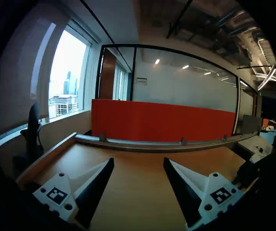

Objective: Fold towel

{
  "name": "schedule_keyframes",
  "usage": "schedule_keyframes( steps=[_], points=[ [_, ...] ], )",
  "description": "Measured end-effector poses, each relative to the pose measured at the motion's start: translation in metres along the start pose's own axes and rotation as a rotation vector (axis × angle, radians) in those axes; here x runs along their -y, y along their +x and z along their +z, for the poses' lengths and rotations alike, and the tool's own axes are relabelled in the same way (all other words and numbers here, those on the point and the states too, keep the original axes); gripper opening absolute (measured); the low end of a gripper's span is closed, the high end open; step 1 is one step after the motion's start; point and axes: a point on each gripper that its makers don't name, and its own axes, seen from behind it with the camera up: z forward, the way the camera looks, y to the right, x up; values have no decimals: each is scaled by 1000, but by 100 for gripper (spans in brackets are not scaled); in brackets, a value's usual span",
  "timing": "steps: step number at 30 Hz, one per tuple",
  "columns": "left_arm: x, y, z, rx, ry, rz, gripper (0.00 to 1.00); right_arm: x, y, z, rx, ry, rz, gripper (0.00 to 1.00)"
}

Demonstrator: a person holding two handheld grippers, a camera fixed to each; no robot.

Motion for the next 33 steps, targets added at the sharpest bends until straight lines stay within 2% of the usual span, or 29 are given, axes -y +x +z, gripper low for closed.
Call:
schedule_keyframes(
  steps=[6,20,24,33],
  points=[
    [1,13,2,-36,1,7,95,26,4,5,-17,25,5,100],
    [10,23,2,-87,7,-3,95,41,12,8,-26,14,4,100],
    [12,18,2,-87,16,5,95,48,11,8,-22,14,-10,100],
    [17,-9,1,-98,38,75,95,67,11,2,-29,45,-7,100]
  ],
)
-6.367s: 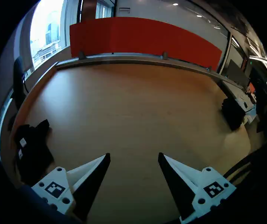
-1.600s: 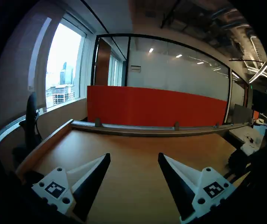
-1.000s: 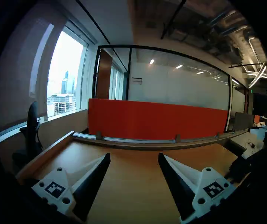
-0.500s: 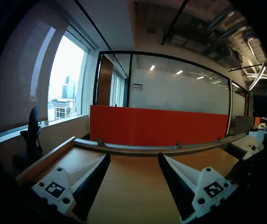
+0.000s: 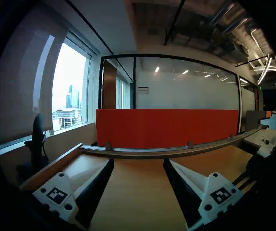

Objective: Fold towel

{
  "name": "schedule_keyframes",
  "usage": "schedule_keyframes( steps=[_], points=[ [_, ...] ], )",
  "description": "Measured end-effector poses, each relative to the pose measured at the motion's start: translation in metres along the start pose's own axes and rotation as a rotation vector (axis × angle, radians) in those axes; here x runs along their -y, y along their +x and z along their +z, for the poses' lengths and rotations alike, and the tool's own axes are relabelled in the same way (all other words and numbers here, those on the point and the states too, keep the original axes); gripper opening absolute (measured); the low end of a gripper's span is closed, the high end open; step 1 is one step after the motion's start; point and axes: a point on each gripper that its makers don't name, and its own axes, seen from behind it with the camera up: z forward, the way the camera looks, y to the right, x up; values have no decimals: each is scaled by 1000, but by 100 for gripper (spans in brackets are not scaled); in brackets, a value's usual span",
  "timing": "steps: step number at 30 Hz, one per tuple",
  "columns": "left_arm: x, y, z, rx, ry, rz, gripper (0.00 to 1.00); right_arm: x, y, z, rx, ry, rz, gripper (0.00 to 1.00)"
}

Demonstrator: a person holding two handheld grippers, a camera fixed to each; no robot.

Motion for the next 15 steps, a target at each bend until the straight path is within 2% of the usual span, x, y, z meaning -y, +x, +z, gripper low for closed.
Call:
schedule_keyframes(
  steps=[6,15],
  points=[
    [-5,-20,-2,-28,-5,-2,95,5,-4,-3,-25,-4,10,100],
    [-6,-60,-2,-54,-7,7,95,15,-21,-4,-35,9,0,100]
  ],
)
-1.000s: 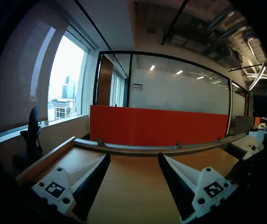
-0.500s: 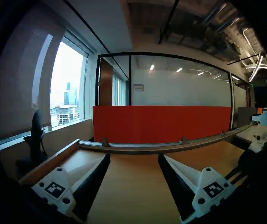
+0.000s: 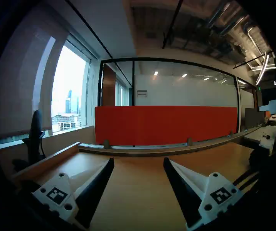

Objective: Fold towel

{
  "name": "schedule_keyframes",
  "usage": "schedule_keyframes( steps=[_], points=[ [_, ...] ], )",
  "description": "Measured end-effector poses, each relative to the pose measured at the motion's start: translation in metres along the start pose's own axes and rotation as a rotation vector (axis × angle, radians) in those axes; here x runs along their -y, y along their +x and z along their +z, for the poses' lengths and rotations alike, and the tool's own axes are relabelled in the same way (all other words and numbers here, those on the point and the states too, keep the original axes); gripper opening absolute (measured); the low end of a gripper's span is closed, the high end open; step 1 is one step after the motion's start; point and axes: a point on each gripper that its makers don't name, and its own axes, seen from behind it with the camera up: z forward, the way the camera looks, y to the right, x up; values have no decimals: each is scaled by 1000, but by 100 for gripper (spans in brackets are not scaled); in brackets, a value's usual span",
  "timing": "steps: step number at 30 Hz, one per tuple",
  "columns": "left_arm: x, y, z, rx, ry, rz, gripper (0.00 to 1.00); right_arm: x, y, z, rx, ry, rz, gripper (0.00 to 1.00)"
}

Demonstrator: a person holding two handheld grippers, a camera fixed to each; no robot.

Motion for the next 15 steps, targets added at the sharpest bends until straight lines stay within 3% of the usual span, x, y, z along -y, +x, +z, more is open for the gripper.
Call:
schedule_keyframes(
  steps=[6,15],
  points=[
    [7,-28,-2,-9,11,12,95,3,-18,2,0,-3,-4,100],
    [18,-67,0,-20,16,-23,95,6,-42,8,9,-9,-25,100]
  ],
)
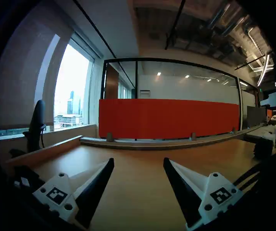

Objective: Fold towel

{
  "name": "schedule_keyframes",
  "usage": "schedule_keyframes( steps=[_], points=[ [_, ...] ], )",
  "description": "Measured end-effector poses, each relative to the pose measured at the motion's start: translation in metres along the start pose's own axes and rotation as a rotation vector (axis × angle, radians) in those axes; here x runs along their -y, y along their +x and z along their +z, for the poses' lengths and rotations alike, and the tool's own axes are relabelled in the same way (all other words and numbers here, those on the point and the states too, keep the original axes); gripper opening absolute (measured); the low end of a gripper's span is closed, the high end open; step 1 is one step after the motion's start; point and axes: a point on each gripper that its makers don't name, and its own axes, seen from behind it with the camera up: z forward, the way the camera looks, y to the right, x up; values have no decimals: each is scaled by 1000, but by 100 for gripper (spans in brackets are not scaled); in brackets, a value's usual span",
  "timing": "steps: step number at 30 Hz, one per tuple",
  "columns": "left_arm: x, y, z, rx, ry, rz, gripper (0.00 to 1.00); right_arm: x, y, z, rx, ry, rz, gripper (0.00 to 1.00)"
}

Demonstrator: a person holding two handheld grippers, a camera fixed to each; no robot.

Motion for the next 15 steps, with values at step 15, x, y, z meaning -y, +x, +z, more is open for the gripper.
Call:
schedule_keyframes(
  steps=[15],
  points=[
    [9,-35,6,2,11,10,95,-3,-17,5,7,-13,-53,100]
  ],
)
